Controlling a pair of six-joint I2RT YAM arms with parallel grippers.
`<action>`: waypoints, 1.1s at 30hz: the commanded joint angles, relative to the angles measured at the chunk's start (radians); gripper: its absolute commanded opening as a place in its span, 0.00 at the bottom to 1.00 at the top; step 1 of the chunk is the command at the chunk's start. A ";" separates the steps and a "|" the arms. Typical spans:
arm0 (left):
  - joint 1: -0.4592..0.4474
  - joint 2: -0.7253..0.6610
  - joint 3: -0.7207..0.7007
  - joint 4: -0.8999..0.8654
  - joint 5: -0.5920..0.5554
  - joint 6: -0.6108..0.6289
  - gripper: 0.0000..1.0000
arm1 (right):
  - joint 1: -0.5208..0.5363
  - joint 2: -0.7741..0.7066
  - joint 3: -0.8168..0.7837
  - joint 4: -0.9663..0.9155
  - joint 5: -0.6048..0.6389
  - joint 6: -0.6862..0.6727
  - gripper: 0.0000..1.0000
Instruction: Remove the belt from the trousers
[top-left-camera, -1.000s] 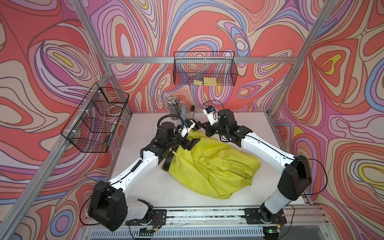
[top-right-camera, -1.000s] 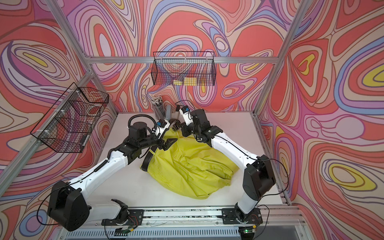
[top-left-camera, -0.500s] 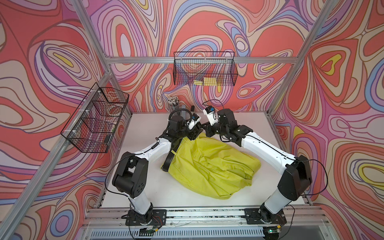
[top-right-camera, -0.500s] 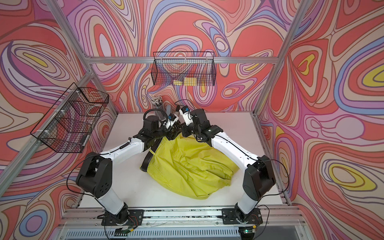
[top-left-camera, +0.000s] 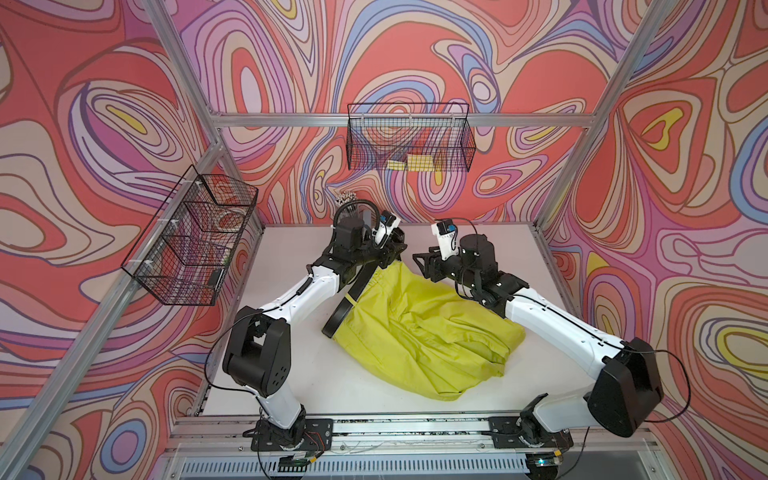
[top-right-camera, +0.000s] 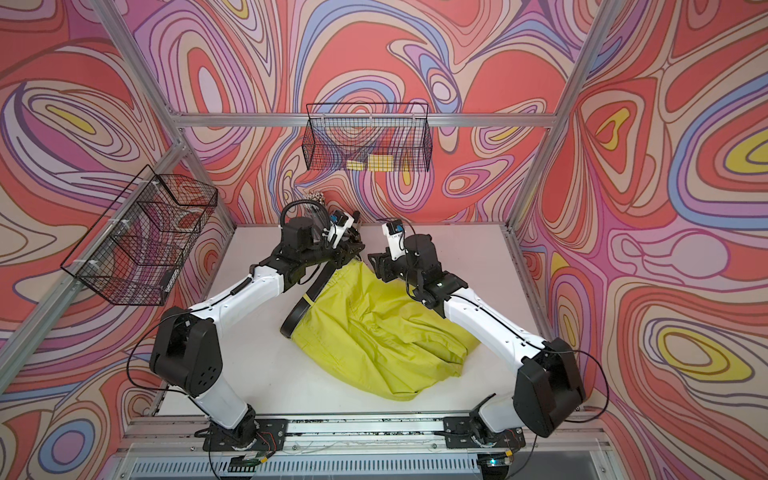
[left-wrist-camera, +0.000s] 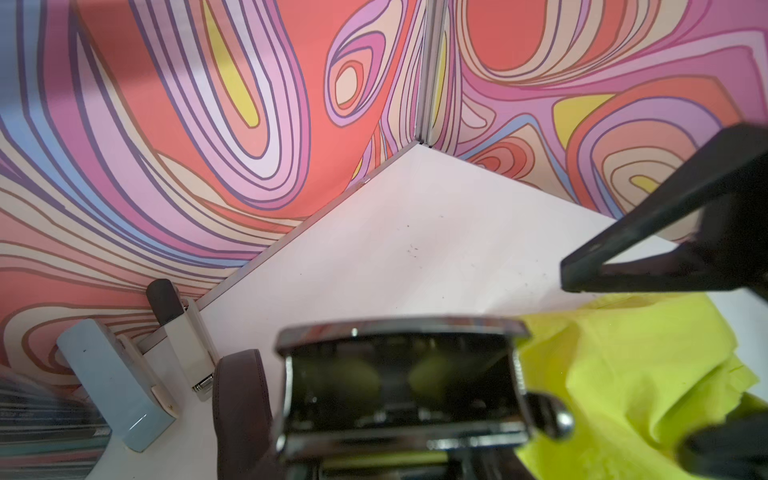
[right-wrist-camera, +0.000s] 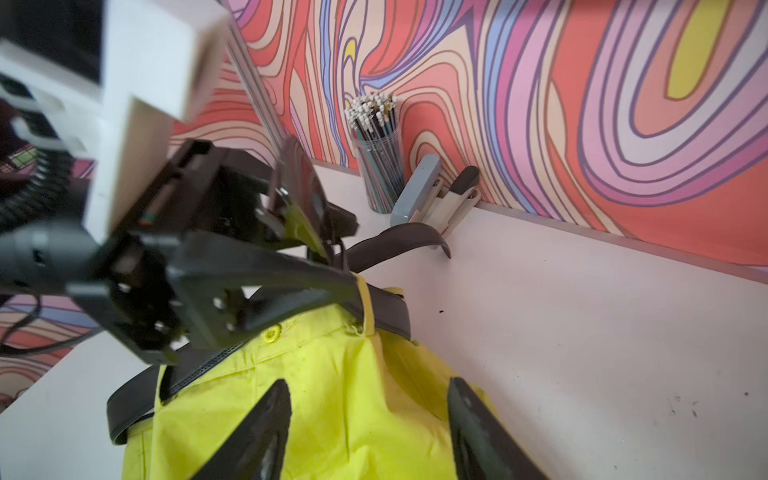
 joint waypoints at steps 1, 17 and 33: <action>0.011 -0.084 0.076 0.004 0.128 -0.105 0.00 | 0.000 0.026 -0.030 0.154 -0.031 0.009 0.71; 0.041 -0.234 0.224 -0.061 0.168 -0.206 0.00 | -0.037 0.429 0.126 0.136 -0.115 -0.015 0.66; 0.193 -0.488 0.393 -0.110 0.031 -0.303 0.00 | -0.049 0.479 0.106 0.005 -0.171 -0.020 0.04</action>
